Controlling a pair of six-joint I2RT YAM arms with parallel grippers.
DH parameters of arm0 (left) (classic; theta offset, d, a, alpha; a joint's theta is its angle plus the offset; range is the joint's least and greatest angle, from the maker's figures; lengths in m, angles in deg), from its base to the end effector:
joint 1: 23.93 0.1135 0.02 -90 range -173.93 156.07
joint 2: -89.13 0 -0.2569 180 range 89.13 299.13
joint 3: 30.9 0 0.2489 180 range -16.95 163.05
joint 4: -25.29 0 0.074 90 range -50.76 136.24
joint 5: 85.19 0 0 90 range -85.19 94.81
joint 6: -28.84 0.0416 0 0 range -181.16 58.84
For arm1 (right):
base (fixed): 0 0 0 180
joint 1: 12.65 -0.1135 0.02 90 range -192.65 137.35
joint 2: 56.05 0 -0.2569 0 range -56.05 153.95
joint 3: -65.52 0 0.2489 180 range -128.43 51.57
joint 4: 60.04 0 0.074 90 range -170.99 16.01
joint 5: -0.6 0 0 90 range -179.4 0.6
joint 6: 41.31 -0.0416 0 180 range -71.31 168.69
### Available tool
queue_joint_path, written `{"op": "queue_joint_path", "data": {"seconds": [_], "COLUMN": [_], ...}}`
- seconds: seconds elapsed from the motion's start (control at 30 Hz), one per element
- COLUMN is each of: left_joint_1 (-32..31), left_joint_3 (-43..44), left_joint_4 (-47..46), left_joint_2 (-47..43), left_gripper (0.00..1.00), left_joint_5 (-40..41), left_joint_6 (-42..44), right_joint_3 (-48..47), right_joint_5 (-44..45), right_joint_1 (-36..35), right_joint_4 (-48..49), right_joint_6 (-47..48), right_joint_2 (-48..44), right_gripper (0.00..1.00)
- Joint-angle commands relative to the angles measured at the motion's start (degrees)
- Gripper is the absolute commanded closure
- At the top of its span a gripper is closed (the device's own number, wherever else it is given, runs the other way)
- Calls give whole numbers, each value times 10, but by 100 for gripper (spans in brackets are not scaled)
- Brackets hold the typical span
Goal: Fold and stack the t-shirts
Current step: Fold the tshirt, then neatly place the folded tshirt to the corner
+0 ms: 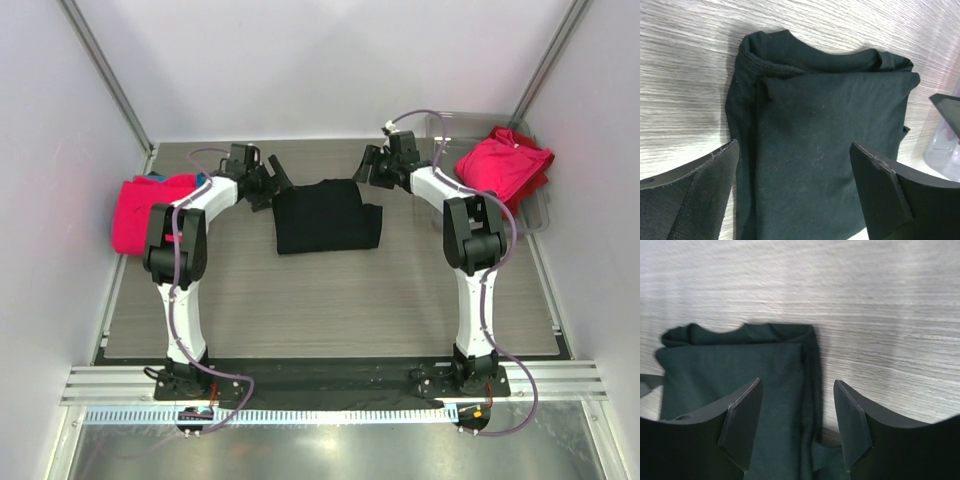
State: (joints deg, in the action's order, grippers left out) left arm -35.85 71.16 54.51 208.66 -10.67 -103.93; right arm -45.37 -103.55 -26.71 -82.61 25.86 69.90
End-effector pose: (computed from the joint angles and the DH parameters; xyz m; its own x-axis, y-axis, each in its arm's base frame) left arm 0.4500 -0.1063 0.1793 -0.7795 -0.5043 -0.3717 -0.2058 0.7665 -0.6084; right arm 0.4842 0.1318 0.1870 -0.7101 0.2100 -0.6720 -0.1604 0.8811 0.4448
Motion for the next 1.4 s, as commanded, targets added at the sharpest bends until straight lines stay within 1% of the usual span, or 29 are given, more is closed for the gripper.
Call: {"op": "queue_joint_path", "data": {"seconds": [0.0, 0.13, 0.23, 0.27, 0.3, 0.33, 0.37, 0.4, 0.43, 0.5, 0.53, 0.57, 0.6, 0.63, 0.67, 0.73, 0.77, 0.87, 0.97, 1.1, 1.17, 1.23, 1.27, 1.33, 1.37], "left_joint_1": [2, 2, 1, 1, 0, 0, 0, 0, 0, 0, 0, 0, 0, 0, 0, 0, 0, 1, 4, 9, 16, 24, 28, 33, 33], "left_joint_3": [0, 3, -11, -25, -31, -36, -34, -27, -1, 30, 55, 66, 80, 112, 126, 166, 177, 209, 242, 277, 291, 293, 293, 298, 300], "left_joint_4": [-7, -6, -5, 4, 11, 20, 47, 65, 108, 151, 182, 197, 214, 250, 265, 301, 309, 322, 338, 343, 364, 365, 365, 371, 373], "left_joint_2": [5, 19, 1, -19, -32, -42, -53, -53, -49, -26, -16, -7, 19, 32, 43, 79, 90, 124, 152, 186, 206, 213, 215, 224, 227], "left_gripper": [9, 12, 11, 10, 10, 9, 15, 18, 19, 26, 28, 29, 29, 28, 28, 28, 28, 29, 28, 25, 26, 31, 44, 62, 79], "left_joint_5": [26, 30, 56, 70, 121, 146, 181, 228, 255, 302, 349, 369, 395, 418, 461, 501, 539, 591, 626, 679, 680, 666, 657, 636, 629], "left_joint_6": [21, 23, 31, 48, 56, 65, 85, 97, 107, 133, 142, 153, 160, 172, 179, 189, 195, 218, 233, 258, 256, 260, 261, 265, 266], "right_joint_3": [-16, -28, -32, -32, -31, -31, -31, -27, -24, -11, -7, -4, -3, 1, 1, 7, 9, 17, 18, 20, 20, 21, 21, 23, 24], "right_joint_5": [-24, -24, -31, -32, -36, -38, -40, -42, -41, -36, -33, -33, -32, -36, -42, -46, -47, -47, -48, -47, -47, -47, -47, -45, -44], "right_joint_1": [2, 2, 2, 3, 1, 1, 0, -1, -2, -3, -2, -3, -3, -3, -3, -3, -3, -3, -3, -2, -2, -2, -3, -2, -3], "right_joint_4": [12, 11, 13, 15, 17, 19, 20, 21, 22, 25, 28, 30, 32, 34, 35, 42, 44, 52, 54, 55, 55, 55, 55, 57, 56], "right_joint_6": [23, 21, 17, 14, 11, 10, 7, 6, 5, 7, 7, 7, 5, 4, 3, 0, 0, -3, -4, -2, -4, -5, -4, -4, -3], "right_joint_2": [23, 43, 54, 56, 58, 61, 62, 61, 60, 56, 54, 50, 49, 47, 44, 40, 37, 32, 32, 34, 36, 36, 35, 33, 32], "right_gripper": [36, 37, 40, 40, 41, 41, 42, 42, 43, 44, 44, 44, 44, 44, 44, 45, 45, 45, 45, 44, 44, 45, 45, 45, 46]}}
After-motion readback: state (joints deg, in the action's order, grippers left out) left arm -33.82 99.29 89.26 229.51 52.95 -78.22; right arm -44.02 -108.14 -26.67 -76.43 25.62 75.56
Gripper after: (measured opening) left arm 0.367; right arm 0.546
